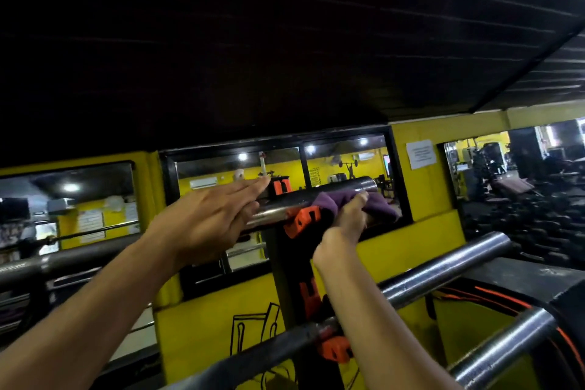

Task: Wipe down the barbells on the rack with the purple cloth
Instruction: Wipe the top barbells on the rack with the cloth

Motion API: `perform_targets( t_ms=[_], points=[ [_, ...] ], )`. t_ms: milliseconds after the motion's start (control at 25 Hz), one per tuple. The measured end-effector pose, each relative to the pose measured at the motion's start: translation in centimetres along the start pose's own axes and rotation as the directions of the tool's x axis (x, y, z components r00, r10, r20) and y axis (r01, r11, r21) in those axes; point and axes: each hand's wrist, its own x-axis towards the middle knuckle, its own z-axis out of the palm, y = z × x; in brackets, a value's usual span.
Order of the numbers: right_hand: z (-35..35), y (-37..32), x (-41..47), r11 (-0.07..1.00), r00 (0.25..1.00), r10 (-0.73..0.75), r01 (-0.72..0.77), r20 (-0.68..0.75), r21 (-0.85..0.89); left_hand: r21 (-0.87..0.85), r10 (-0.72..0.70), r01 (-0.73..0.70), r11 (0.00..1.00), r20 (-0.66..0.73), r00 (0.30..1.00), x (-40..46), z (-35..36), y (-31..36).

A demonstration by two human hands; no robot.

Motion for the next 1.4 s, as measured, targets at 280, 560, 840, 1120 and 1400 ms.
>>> perform_targets(
  t_ms=[280, 560, 840, 1120, 1400],
  points=[
    [-4.2, -3.0, -3.9, 0.656, 0.933, 0.105, 0.195, 0.344, -0.729, 0.076, -0.046, 0.044, 0.996, 0.024, 0.999, 0.1, -0.1, 0.6],
    [-7.0, -7.2, -2.1, 0.737, 0.959, -0.024, 0.207, 0.281, -0.643, 0.14, -0.058, 0.054, 0.989, 0.03, 0.998, -1.1, -0.5, 0.9],
    [-3.3, -3.9, -3.3, 0.82, 0.963, -0.191, 0.262, 0.189, -0.509, 0.135, -0.086, 0.075, 0.988, 0.073, 0.994, -2.8, 0.0, 0.1],
    [-6.9, -1.3, -5.8, 0.5, 0.796, -0.055, 0.545, 0.603, -0.673, 0.146, -0.063, 0.054, 0.988, 0.056, 0.996, -2.6, -0.7, 1.2],
    [-6.4, -5.3, -5.1, 0.561, 0.904, -0.147, 0.411, 0.402, -0.719, 0.067, -0.067, 0.055, 0.996, 0.192, 0.979, -2.9, -1.6, 0.4]
  ],
)
